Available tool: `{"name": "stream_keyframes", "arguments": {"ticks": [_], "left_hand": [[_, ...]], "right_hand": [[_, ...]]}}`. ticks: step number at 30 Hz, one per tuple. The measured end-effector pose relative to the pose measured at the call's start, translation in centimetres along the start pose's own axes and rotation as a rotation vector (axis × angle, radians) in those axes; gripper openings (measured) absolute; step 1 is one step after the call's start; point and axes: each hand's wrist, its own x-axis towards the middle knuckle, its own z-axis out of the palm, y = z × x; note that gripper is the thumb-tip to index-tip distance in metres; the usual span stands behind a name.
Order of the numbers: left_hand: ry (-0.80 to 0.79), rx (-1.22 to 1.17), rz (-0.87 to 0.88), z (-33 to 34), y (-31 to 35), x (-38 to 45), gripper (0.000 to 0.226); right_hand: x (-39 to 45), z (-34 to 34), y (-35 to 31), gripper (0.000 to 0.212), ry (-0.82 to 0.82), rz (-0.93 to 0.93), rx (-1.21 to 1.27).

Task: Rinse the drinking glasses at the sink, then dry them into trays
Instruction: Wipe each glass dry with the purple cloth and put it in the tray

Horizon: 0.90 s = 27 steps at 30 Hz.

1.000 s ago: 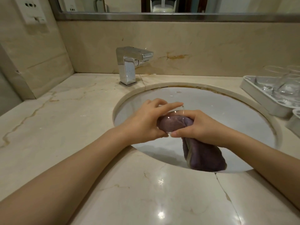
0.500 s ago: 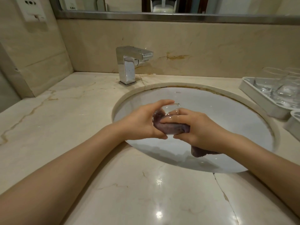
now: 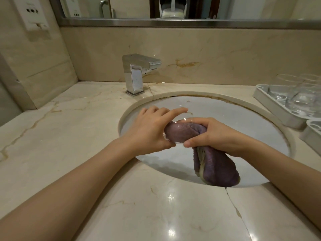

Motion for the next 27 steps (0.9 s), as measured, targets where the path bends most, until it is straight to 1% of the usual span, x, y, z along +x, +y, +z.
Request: {"name": "stream_keyframes", "arguments": {"ticks": [7, 11, 14, 16, 19, 22, 27], "left_hand": [[0.185, -0.036, 0.001, -0.3, -0.2, 0.5, 0.087], [0.181, -0.093, -0.015, -0.6, 0.2, 0.5, 0.084], [0.202, -0.203, -0.064, -1.0, 1.1, 0.7, 0.084], [0.240, -0.292, -0.075, -1.3, 2.7, 1.0, 0.083], [0.295, -0.402, -0.028, -1.8, 6.2, 2.1, 0.083], [0.321, -0.522, 0.057, -2.6, 10.5, 4.2, 0.083], [0.300, -0.668, 0.236, -3.8, 17.8, 8.5, 0.084]], "right_hand": [[-0.7, -1.0, -1.6, 0.046, 0.079, -0.068, 0.118], [-1.4, -0.5, -2.3, 0.044, 0.139, -0.095, 0.117], [-2.3, -0.7, -3.0, 0.045, 0.241, -0.119, 0.151], [-3.8, -1.1, -3.6, 0.046, 0.299, -0.154, 0.149], [-7.6, -2.4, -5.1, 0.043, 0.367, -0.214, 0.124], [-12.3, -4.7, -6.8, 0.038, 0.457, -0.268, 0.102], [-19.6, -8.2, -8.9, 0.042, 0.667, -0.304, 0.021]]}}
